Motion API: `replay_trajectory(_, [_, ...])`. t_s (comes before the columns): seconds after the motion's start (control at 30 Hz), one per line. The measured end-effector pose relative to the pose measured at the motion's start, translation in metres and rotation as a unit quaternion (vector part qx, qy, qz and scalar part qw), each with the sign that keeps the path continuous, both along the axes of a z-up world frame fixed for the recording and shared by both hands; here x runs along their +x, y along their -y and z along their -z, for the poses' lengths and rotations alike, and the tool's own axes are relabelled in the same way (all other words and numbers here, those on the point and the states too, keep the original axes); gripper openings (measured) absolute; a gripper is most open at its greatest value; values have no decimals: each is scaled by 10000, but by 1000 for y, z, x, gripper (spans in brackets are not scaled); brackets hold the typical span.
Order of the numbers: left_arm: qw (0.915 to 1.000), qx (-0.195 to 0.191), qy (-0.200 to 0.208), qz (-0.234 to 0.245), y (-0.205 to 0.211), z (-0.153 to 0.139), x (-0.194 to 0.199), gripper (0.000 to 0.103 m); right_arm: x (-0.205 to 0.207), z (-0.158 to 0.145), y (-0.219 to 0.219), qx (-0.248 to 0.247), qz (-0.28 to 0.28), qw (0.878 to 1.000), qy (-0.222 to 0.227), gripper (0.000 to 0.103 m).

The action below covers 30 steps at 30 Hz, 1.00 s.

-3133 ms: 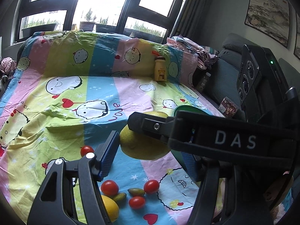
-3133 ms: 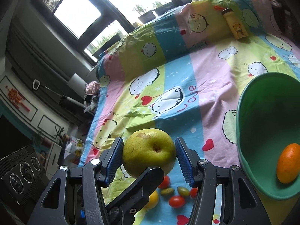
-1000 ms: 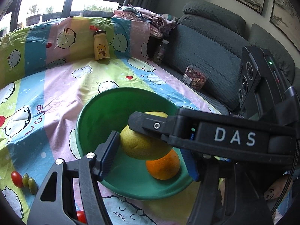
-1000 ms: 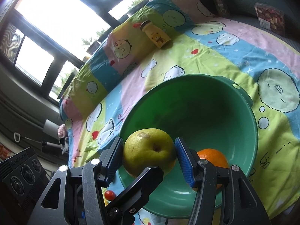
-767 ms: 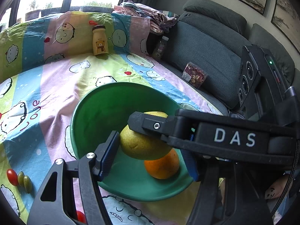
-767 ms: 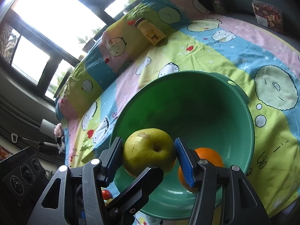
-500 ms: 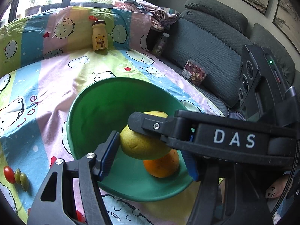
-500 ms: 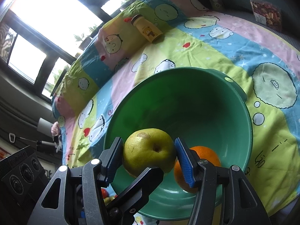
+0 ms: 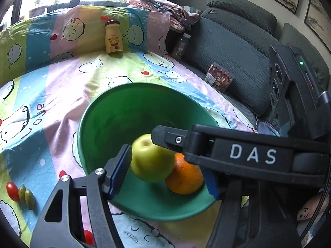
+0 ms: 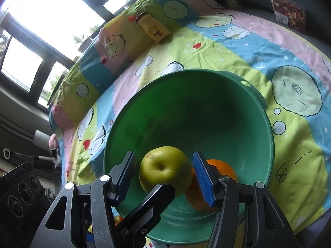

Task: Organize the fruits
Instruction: 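Open the right gripper to drop the pear beside the orange, then close the left gripper on a red tomato while the right gripper grasps another tomato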

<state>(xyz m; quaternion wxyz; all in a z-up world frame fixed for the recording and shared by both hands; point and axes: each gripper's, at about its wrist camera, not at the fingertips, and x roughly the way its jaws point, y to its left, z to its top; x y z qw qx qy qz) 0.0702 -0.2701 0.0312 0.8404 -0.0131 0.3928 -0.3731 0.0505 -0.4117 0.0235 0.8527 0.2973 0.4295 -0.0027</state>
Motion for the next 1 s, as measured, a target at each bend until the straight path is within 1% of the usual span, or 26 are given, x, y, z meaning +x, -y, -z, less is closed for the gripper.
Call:
replay_trajectory(0.1, [10000,-38,-37,-58,-8,-4,-1,68,-3,-5,-1,-89,78,9999,75,60])
replay_trajectory(0.27, [9990,-48,190,-409,-33,-17,-8,73,-8,-14,-5,-268,184,9992,229,61])
replay_trajectory(0.33, [9978,-46,232,-615,-48,-21,-12,75,-9,-19,-9,-302,168,9989,314,61])
replay_trajectory(0.5, [9919,43,137,-1261,-97,-26,-18,76,-8,-28,-27,-338,-69,9983,479,62])
replay_trajectory(0.63, [9825,92,8,-1858,-141,-23,-26,76,-5,-36,-52,-392,-428,9966,591,63])
replay_trajectory(0.77, [9666,249,-188,-2544,-184,-16,-32,76,-2,-40,-82,-463,-863,9929,678,67])
replay_trajectory(0.83, [9589,176,-320,-2814,-206,-10,-36,76,1,-41,-98,-490,-1094,9905,677,67])
replay_trajectory(0.93, [9515,-27,-556,-3026,-235,-1,-38,76,6,-37,-122,-526,-1420,9866,613,67])
replay_trajectory(1.0, [9445,-6,-655,-3218,-249,4,-37,76,12,-32,-137,-539,-1637,9837,517,67])
